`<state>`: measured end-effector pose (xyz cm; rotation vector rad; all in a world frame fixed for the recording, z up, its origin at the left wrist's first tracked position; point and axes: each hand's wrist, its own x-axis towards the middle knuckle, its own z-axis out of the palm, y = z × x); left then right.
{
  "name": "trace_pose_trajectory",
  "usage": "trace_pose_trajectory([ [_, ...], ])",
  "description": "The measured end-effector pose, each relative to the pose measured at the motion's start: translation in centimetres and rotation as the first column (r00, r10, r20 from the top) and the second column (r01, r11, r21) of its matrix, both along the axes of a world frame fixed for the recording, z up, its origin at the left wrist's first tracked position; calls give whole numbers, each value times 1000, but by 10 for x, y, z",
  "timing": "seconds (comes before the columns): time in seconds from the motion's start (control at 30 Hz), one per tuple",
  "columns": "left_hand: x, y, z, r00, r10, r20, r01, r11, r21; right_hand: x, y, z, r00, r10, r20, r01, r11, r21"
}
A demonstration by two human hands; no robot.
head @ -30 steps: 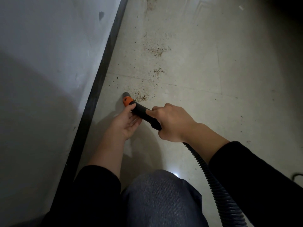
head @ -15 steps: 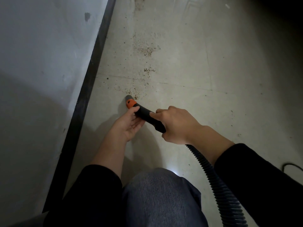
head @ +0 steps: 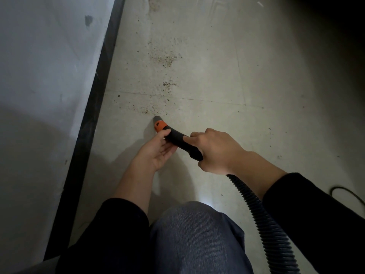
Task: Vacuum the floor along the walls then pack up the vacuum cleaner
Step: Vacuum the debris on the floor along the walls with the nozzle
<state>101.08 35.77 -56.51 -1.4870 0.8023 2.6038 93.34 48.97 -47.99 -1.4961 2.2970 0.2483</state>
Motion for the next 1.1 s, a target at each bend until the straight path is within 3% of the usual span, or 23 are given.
trace_pose_trajectory([
  [0.5,50,-36,-5,998,53,27,-54,997,55,21,-29,-10,981,114,155,-98,989,-107],
  [0.93,44,-31,-11,993,117,28,-118,991,61,22,-25,-16,989,92,112,-81,991,-105],
  [1.1,22,-19,-8,1000,19,25,-18,1000,-14,12,-13,-10,997,21,73,-17,998,-56],
])
